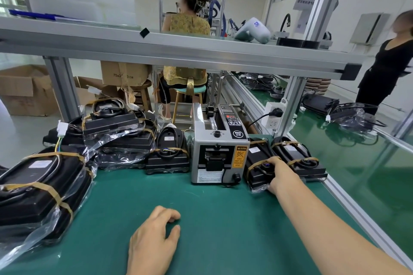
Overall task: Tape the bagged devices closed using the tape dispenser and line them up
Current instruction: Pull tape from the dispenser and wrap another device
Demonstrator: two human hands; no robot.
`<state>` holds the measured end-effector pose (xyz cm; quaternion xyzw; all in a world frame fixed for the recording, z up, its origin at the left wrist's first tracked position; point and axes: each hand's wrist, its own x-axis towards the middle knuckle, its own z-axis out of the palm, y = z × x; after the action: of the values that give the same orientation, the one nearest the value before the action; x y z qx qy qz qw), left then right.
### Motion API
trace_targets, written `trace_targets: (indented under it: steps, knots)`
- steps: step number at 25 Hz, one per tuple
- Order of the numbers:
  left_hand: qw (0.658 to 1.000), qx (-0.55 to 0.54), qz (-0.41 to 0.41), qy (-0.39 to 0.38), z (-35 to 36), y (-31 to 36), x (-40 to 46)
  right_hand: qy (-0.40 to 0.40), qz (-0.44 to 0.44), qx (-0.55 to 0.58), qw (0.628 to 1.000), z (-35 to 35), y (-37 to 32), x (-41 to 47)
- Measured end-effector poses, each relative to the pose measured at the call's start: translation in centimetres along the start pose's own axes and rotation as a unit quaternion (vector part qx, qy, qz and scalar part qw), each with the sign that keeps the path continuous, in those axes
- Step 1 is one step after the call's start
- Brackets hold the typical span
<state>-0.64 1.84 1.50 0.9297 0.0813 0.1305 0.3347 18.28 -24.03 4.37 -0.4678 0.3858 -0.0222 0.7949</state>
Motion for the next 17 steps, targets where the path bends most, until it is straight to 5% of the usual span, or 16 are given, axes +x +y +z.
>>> trace_targets:
  steps: [3, 10, 14, 17]
  knots:
    - [1.000, 0.001, 0.001, 0.001, -0.1, -0.1, 0.0, -0.040, 0.010, 0.072, 0.997, -2.8, 0.1, -2.3]
    - [1.000, -0.011, -0.012, -0.011, -0.3, 0.4, -0.5, -0.086, 0.009, 0.024, 0.996, -12.2, 2.6, -10.3]
    - [0.970, -0.241, -0.010, -0.031, -0.1, 1.2, -1.1, -0.134, -0.045, -0.069, 0.988, -13.9, 4.5, -16.2]
    - [0.890, -0.444, -0.020, -0.104, -0.4, 3.5, -1.9, -0.167, -0.131, -0.096, 0.972, -14.0, 6.5, -19.6]
